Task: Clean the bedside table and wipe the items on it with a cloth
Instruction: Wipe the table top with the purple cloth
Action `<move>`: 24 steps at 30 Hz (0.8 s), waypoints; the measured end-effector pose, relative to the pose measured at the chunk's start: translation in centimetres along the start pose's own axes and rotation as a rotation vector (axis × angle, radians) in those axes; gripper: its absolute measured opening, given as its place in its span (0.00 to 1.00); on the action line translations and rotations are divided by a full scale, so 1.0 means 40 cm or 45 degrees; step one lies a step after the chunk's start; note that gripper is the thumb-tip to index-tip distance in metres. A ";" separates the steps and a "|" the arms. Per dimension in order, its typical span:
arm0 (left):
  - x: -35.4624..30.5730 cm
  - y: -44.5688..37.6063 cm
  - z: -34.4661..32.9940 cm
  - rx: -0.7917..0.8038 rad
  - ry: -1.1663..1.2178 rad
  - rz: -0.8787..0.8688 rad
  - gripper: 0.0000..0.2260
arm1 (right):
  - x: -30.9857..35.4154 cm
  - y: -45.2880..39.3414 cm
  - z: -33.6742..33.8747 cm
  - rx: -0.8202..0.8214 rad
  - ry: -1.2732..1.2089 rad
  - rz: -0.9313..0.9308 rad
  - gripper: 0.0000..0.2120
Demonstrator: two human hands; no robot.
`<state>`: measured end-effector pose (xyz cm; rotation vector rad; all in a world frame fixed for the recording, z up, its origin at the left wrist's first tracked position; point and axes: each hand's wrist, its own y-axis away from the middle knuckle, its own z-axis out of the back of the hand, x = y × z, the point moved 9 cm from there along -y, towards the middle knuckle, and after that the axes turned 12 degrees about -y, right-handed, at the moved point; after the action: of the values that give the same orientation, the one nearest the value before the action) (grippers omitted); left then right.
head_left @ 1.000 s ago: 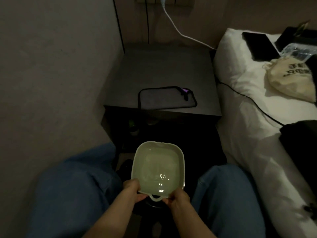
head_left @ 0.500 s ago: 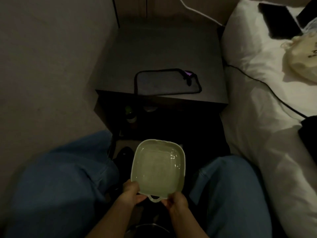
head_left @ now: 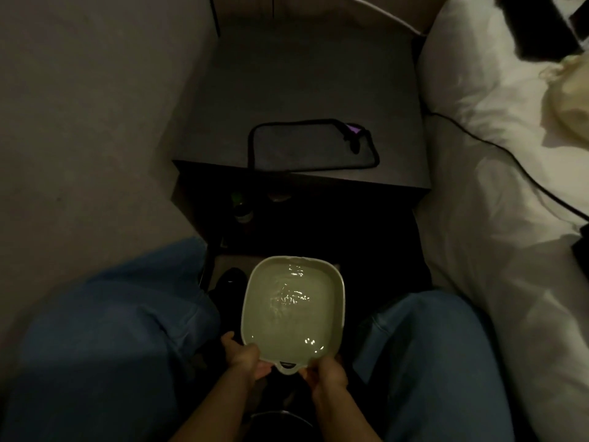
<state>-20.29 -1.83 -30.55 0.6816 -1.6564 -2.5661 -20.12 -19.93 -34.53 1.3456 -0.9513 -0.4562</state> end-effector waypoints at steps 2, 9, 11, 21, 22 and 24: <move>0.000 -0.005 -0.007 -0.007 -0.025 -0.015 0.24 | 0.002 -0.007 0.009 -0.038 0.021 0.037 0.22; 0.001 -0.003 -0.014 -0.043 -0.049 -0.103 0.21 | 0.009 -0.010 0.022 -0.026 0.232 0.096 0.18; 0.000 -0.004 -0.013 -0.049 -0.034 -0.112 0.20 | 0.013 -0.013 0.032 -0.036 0.363 0.086 0.15; 0.010 -0.021 -0.011 0.008 -0.065 -0.051 0.21 | 0.029 0.006 0.009 0.028 0.446 0.174 0.24; 0.013 -0.022 -0.010 0.024 -0.057 -0.027 0.22 | 0.026 0.005 0.010 0.019 0.460 0.166 0.23; 0.022 -0.021 -0.018 0.099 -0.010 0.031 0.22 | 0.016 0.004 0.006 0.050 0.462 0.129 0.21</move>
<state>-20.62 -2.30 -31.84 0.6519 -1.7634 -2.5034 -20.01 -20.53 -34.18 1.3515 -0.7249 -0.1093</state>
